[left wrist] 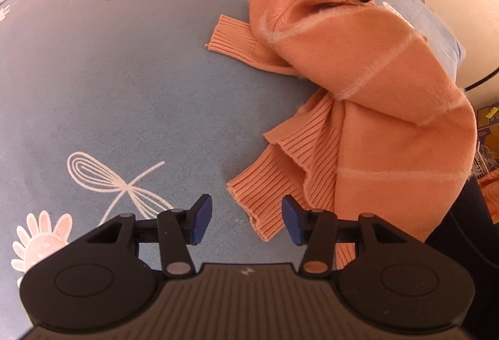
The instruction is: Fold clothes
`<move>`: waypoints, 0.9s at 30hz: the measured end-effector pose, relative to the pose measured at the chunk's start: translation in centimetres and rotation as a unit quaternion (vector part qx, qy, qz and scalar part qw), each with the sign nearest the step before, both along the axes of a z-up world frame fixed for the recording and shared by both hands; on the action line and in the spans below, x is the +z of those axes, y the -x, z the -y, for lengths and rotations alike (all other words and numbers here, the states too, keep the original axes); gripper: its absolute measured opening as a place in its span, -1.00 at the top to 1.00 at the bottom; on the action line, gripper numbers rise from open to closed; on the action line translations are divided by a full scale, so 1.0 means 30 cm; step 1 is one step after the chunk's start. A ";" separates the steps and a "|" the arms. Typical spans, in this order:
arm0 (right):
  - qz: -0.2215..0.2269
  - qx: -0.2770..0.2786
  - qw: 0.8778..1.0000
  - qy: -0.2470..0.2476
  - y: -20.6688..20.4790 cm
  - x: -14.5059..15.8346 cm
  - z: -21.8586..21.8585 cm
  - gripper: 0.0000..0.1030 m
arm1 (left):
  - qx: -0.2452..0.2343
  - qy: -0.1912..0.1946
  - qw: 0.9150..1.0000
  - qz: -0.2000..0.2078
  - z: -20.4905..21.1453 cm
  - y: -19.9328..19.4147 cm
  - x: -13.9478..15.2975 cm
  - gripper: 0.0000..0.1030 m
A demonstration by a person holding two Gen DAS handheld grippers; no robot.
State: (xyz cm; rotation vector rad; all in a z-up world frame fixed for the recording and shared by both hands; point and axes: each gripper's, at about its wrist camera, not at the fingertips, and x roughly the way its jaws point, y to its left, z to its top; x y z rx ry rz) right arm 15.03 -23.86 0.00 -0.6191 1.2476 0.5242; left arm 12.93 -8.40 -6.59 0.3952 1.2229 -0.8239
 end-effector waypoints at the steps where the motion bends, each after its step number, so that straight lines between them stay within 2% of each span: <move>1: 0.000 0.006 1.000 0.003 0.010 -0.020 -0.008 0.57 | -0.002 0.000 1.000 0.004 -0.007 0.004 0.008 0.04; 4: 0.015 0.041 0.999 0.004 0.083 -0.034 -0.044 0.65 | -0.016 0.005 1.000 0.026 -0.021 0.017 0.032 0.04; 9: 0.045 0.115 0.991 -0.040 0.312 0.065 -0.134 0.72 | -0.088 0.019 0.992 0.086 0.011 0.063 0.093 0.05; 12: 0.028 0.143 0.987 -0.073 0.448 0.110 -0.168 0.73 | -0.151 0.025 0.981 0.119 0.078 0.096 0.141 0.05; 14: 0.001 0.159 0.983 -0.096 0.526 0.119 -0.184 0.74 | -0.197 0.035 0.970 0.140 0.123 0.126 0.172 0.05; 16: -0.019 0.170 0.979 -0.106 0.578 0.106 -0.196 0.75 | -0.251 0.047 0.954 0.155 0.168 0.162 0.208 0.04; 17: -0.020 0.173 0.979 -0.104 0.593 0.097 -0.199 0.75 | -0.278 0.051 0.945 0.161 0.188 0.179 0.223 0.04; 19: -0.016 0.175 0.980 -0.098 0.614 0.077 -0.204 0.75 | -0.340 0.047 0.921 0.185 0.239 0.224 0.242 0.04; 21: -0.003 0.166 0.980 -0.107 0.613 0.095 -0.193 0.75 | -0.402 0.037 0.890 0.209 0.293 0.271 0.250 0.04; 23: 0.012 0.158 0.980 -0.121 0.606 0.123 -0.176 0.75 | -0.466 0.031 0.854 0.229 0.344 0.317 0.256 0.05; 27: 0.029 0.154 0.977 -0.144 0.582 0.186 -0.141 0.76 | -0.583 0.013 0.772 0.252 0.436 0.376 0.275 0.05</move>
